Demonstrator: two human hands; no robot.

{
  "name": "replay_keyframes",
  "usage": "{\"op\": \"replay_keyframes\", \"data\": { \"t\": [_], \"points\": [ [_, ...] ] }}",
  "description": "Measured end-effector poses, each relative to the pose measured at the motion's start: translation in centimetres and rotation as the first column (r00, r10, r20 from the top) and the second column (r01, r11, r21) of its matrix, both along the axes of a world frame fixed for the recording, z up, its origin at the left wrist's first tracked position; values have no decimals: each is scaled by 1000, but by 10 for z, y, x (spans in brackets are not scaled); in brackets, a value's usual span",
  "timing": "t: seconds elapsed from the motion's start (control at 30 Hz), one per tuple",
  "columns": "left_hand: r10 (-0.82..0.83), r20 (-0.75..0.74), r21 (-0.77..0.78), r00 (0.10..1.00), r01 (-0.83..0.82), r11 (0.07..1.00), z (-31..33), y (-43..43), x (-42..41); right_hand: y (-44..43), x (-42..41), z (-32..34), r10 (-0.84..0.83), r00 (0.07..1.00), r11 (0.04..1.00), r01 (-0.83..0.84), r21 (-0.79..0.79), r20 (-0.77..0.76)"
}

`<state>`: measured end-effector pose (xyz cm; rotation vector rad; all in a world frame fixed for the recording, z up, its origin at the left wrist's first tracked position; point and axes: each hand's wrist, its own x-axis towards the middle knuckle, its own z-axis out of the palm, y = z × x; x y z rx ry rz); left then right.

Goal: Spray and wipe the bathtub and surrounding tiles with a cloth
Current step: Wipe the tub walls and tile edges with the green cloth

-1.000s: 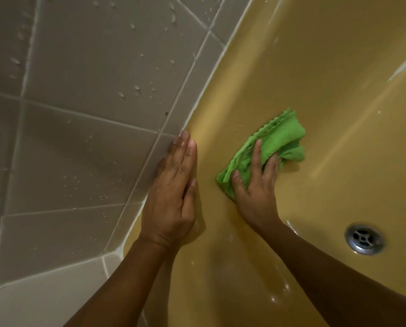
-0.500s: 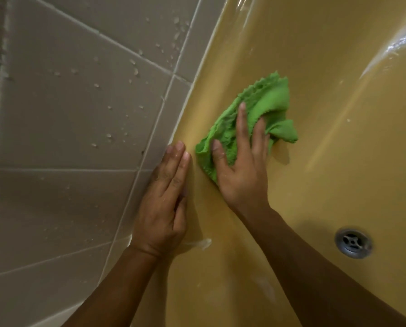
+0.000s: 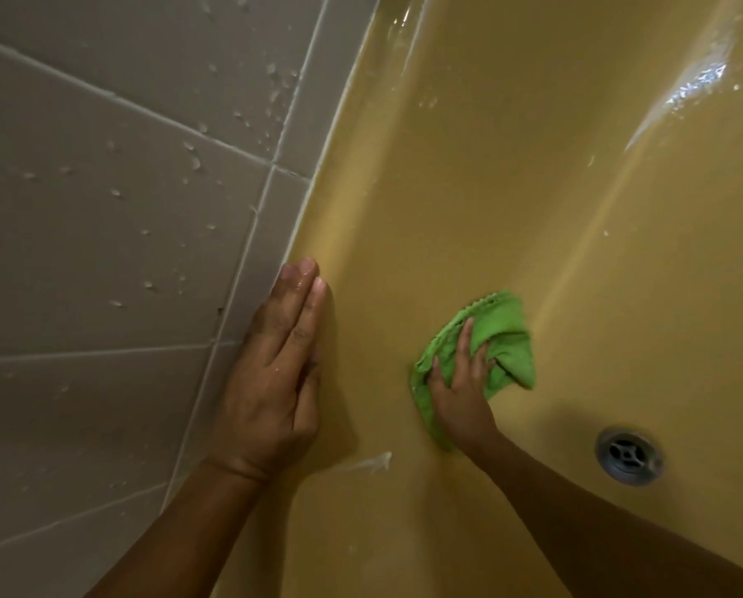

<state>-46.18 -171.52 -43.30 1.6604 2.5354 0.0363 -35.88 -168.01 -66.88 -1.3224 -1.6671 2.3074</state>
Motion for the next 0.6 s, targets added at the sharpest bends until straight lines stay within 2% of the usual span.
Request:
{"op": "replay_keyframes", "data": {
  "t": [0.1, 0.3, 0.43, 0.6],
  "points": [
    [-22, -27, -14, 999, 21, 1000, -2, 7, -3, 15, -3, -14, -17, 999, 1000, 17, -8, 37],
    [-58, -42, -25, 997, 57, 998, -3, 26, -10, 56, -13, 2, -55, 998, 997, 56, 51, -18],
    [-85, -40, -30, 996, 83, 996, -2, 34, -13, 102, -33, 46, -81, 989, 987, 97, 127, -128],
    [-93, -40, -15, 995, 93, 996, -2, 47, -16, 128, -43, 101, -17, 960, 940, 110, 321, -280]
  ]
}}
